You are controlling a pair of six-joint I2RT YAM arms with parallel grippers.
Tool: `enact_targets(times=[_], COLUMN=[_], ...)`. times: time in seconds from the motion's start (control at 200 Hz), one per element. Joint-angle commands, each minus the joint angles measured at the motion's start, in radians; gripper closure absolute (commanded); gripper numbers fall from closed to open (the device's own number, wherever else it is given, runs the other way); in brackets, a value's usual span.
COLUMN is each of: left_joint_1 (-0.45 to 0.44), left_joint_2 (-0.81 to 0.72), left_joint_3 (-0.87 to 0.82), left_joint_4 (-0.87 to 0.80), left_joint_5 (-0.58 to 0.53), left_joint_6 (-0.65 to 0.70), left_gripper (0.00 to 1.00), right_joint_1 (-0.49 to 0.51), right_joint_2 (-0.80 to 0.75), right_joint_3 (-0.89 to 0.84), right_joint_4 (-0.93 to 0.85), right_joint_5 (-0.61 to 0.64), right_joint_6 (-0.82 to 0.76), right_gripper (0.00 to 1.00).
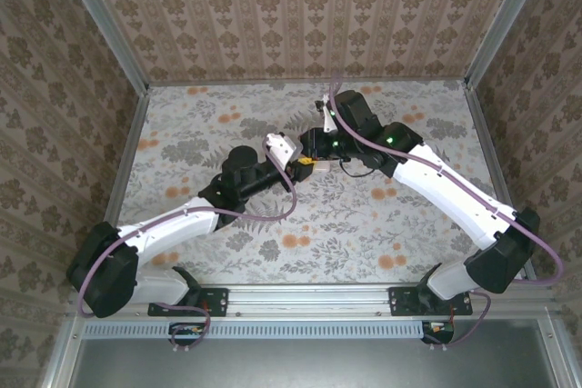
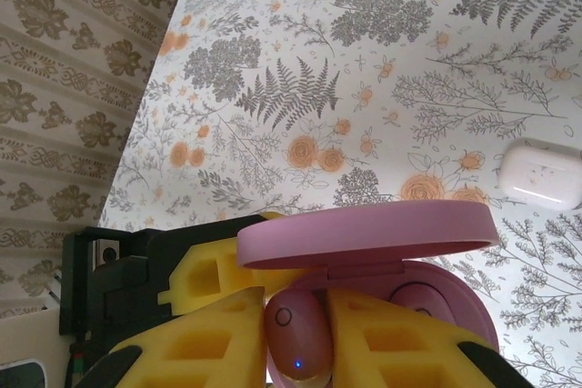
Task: Insert the wireless bluetooth earbuds into the charging case
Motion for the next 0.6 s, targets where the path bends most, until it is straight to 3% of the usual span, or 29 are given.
enact_targets(times=[0.0,0.595], left_joint_1=[-0.008,-0.006], left_joint_2=[0.005,0.012], left_joint_3=[0.054,0.06], left_joint_4=[0.052,0.066], left_joint_5=[0.014,0.014], left_joint_6=[0.002,-0.006], left_gripper=[0.71,0.71], right_joint_1=[0.009,0.009], right_joint_2=[-0.029,-0.06], right_joint_3=[-0.023,-0.043], right_joint_4=[-0.011,-0.013], right_joint_5=[-0.01,-0.017], right_joint_6=[-0.014,-0.028], right_gripper=[0.76,0.73])
